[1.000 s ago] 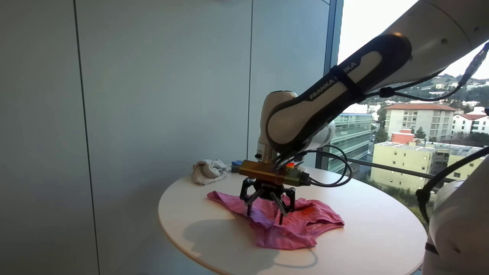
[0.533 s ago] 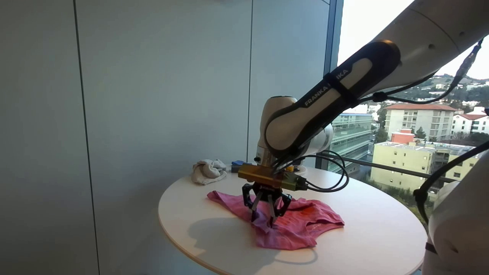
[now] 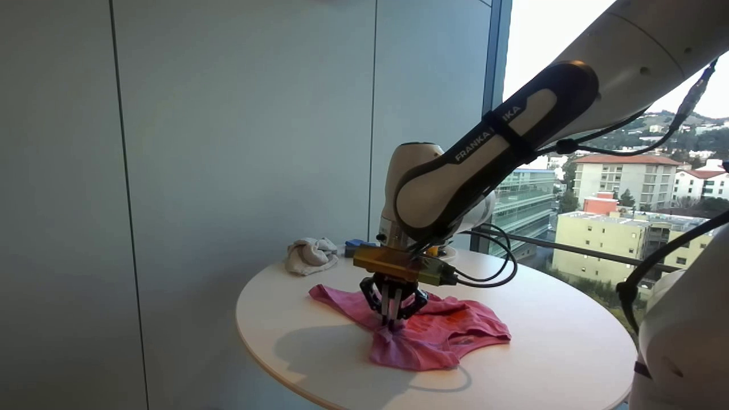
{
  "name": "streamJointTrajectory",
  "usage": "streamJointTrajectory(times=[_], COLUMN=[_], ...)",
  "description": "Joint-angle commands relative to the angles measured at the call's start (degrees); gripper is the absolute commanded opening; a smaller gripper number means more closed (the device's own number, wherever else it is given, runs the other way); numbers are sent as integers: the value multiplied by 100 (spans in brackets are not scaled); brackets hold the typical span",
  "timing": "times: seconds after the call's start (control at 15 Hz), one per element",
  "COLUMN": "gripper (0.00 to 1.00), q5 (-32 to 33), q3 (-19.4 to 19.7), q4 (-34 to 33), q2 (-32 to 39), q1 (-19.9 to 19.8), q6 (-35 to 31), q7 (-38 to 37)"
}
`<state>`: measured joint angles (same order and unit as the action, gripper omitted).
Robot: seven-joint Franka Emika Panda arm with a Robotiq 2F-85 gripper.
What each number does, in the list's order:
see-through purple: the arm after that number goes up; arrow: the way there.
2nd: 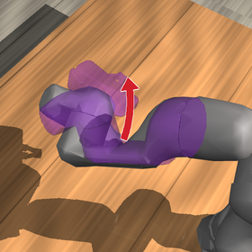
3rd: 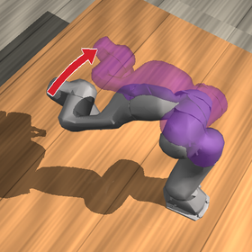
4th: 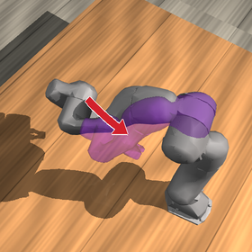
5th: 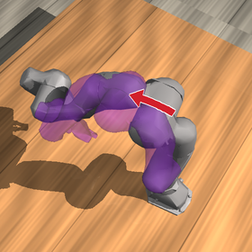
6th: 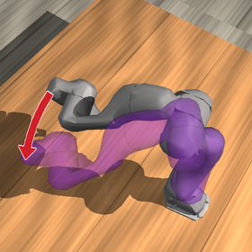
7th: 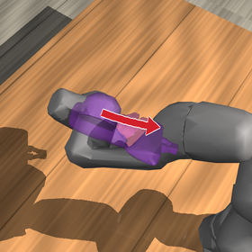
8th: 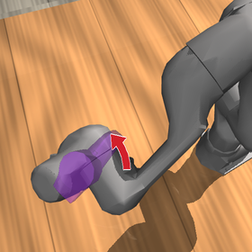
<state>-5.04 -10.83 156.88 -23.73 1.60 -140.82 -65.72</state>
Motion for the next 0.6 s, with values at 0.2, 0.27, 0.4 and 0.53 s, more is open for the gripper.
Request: streamJointTrajectory(times=[0.2,0.27,0.4,0.53], gripper=[65,71,87,71], q5=[148,143,173,206], q3=[-119,-119,-140,-148], q4=[-19,-17,-15,-8], q2=[-166,-170,-201,-213], q1=[-9,-5,-19,-26], q6=[-1,0,42,51], q7=[41,49,27,31])
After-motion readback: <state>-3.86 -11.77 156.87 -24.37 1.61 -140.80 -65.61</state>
